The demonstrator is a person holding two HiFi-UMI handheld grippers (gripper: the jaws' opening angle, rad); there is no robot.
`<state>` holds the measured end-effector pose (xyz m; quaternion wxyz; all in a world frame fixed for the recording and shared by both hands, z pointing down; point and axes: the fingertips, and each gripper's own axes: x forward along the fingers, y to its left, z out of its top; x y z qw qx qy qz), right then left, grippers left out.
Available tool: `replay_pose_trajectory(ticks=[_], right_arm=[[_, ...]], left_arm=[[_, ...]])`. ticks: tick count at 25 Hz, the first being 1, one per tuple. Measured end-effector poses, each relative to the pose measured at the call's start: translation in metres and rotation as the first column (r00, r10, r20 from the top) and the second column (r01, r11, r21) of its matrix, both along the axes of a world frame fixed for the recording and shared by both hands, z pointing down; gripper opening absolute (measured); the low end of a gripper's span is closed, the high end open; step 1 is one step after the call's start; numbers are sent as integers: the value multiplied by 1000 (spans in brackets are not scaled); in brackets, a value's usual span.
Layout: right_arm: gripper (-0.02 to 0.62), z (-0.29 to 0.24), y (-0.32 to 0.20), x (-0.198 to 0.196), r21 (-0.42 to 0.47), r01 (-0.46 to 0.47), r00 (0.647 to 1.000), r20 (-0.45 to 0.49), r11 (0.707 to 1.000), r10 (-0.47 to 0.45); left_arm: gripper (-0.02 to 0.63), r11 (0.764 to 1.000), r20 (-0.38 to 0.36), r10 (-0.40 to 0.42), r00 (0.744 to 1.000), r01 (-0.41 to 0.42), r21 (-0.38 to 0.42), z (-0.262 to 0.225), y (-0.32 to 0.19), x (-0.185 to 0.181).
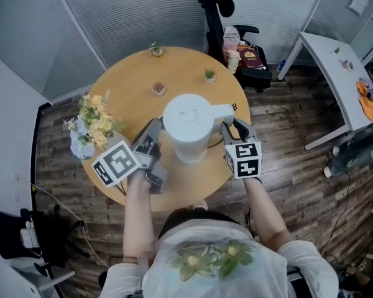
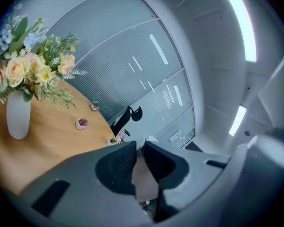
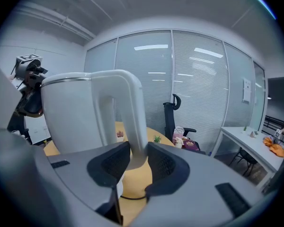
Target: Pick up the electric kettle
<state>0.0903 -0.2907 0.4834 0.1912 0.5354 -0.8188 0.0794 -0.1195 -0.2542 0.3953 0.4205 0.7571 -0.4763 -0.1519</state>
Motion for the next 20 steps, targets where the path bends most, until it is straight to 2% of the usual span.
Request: replay_pose_trajectory(ticks=[20], right_arm=[[129,-48,46,-4,63,-67,996,65,996,63]], left_arm=[[58,994,-8,56,998,-55,94,-52,29,-7]])
